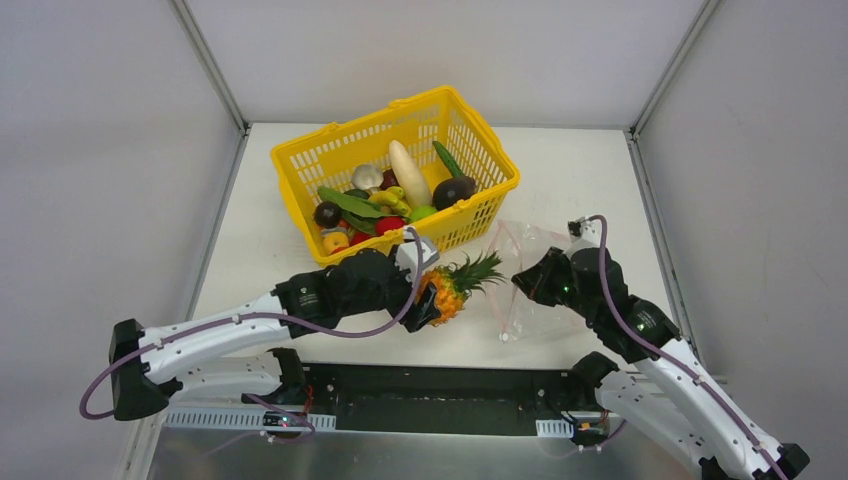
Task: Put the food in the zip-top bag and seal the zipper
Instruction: Place the fake fruit in the zipper food storage bag.
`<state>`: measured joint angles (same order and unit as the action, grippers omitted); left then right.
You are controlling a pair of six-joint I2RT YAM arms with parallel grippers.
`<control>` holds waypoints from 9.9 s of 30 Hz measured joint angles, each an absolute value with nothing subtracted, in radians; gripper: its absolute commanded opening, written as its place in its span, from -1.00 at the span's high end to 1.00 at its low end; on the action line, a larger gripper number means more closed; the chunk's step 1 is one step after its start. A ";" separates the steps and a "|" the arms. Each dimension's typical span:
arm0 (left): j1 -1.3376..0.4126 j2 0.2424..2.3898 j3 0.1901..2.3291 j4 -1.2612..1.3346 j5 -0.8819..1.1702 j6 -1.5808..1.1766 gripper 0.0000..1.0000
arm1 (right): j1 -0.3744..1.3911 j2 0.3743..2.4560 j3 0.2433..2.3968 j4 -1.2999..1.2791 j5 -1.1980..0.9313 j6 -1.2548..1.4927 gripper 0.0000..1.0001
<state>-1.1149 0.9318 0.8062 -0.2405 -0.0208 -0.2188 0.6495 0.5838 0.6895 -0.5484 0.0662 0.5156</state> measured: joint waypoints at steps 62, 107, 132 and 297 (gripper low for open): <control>-1.258 1.171 1.079 -0.554 -0.207 -0.142 0.49 | 0.648 0.673 0.725 -0.496 -0.156 0.336 1.00; -1.270 1.376 1.194 -0.572 -0.164 -0.120 0.51 | 0.775 0.753 0.719 -0.434 -0.352 0.249 1.00; -1.117 1.248 0.958 -0.234 -0.050 -0.517 0.55 | 0.855 0.636 0.558 -0.258 -0.126 0.367 1.00; -1.096 1.096 0.963 -0.032 0.015 -0.694 0.83 | 0.870 0.518 0.355 0.505 -0.166 1.163 1.00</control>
